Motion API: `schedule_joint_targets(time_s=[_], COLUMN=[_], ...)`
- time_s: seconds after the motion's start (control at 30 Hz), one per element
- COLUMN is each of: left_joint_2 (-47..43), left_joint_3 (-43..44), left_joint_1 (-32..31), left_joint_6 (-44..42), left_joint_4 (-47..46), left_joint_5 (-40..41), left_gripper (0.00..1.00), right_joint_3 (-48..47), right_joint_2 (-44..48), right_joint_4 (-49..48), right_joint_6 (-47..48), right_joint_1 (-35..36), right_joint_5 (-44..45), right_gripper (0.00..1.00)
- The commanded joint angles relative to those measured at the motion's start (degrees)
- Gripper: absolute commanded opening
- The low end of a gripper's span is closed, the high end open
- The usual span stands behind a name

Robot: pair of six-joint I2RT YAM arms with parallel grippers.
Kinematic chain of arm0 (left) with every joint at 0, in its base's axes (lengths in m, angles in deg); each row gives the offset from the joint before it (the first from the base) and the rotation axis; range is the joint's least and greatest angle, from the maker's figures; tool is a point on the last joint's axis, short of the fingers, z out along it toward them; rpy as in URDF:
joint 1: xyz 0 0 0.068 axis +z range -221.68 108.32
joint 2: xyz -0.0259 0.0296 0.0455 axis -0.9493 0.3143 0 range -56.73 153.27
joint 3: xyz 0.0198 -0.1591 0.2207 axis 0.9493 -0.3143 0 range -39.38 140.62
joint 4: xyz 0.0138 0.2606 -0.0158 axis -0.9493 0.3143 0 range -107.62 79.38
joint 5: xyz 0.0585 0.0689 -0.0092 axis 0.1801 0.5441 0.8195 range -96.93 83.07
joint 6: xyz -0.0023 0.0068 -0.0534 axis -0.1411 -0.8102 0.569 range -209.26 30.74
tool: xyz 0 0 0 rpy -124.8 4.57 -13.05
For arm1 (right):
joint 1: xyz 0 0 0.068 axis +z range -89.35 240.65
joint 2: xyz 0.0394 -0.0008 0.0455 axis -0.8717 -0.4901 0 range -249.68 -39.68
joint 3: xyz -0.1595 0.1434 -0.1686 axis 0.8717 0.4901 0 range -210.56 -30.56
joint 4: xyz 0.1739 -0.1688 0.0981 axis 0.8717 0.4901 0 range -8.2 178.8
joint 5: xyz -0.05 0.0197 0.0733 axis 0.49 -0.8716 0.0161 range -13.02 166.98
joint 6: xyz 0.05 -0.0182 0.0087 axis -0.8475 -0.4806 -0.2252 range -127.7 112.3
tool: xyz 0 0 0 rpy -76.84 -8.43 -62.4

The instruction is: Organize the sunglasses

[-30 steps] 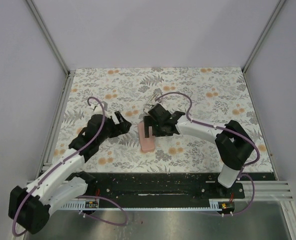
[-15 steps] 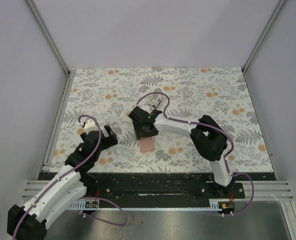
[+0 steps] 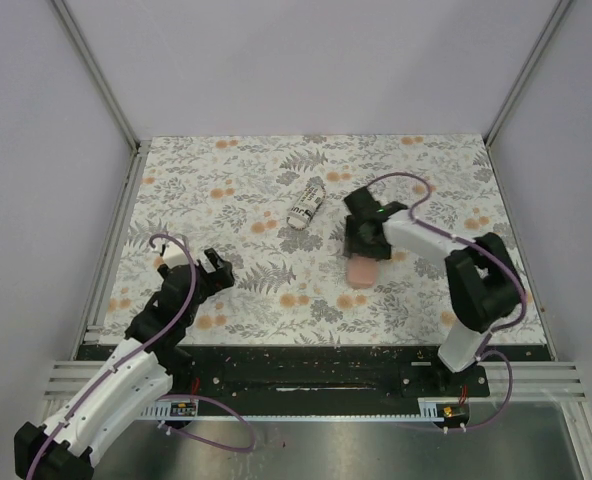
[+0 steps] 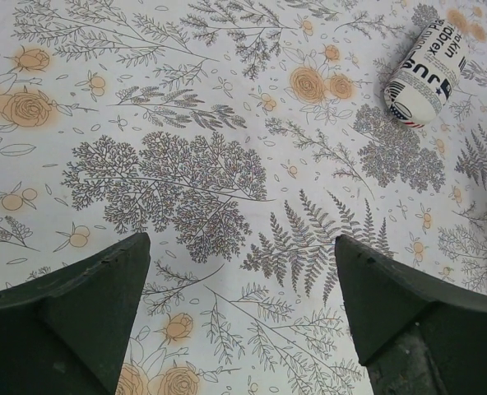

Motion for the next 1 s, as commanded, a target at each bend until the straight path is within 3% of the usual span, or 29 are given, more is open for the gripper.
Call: schedule_joint_targets(time_s=[0.0,0.13,0.17,0.23,0.27,0.43,0.63,0.97], left_joint_2=[-1.7,-1.2,-1.1,-0.9,-0.7,-1.1,-4.3,-12.0], left_joint_3=[-1.1,-1.0,-0.9,-0.9,-0.7,-0.8,-1.7,-4.9], left_joint_1=[0.1,0.1,0.1,0.1,0.1,0.1,0.1,0.1], left_joint_6=[-0.5,-0.5,-0.5,-0.5,-0.5,-0.6,-2.3,-3.8], left_joint_4=[-2.7,-2.7,-2.6,-2.6,-2.5,-2.4,-3.2,-5.0], left_joint_5=[1.7,1.5,1.4,1.4,1.4,1.1,-1.7,-4.1], left_gripper=[0.97,0.97,0.97,0.97,0.97,0.99,0.99,0.99], right_joint_3=[5.0,4.8,4.3,3.0,2.2,3.9,10.0,38.5], right_joint_2=[8.9,6.1,5.2,3.6,3.5,11.6,29.0,66.5], right_joint_4=[-0.6,-2.5,-2.5,-2.5,-2.0,-3.1,-6.7,-22.0], right_joint_6=[3.6,4.5,4.7,3.9,3.3,2.1,4.6,5.9], right_joint_1=[-12.2,-18.0,-18.1,-18.2,-18.2,-18.2,-18.2,-18.1], right_joint_5=[-1.1,-5.6,-6.1,-6.1,-6.0,-1.9,5.0,13.7], right_gripper=[0.45,0.61,0.68,0.96,0.99,1.00,0.99,0.99])
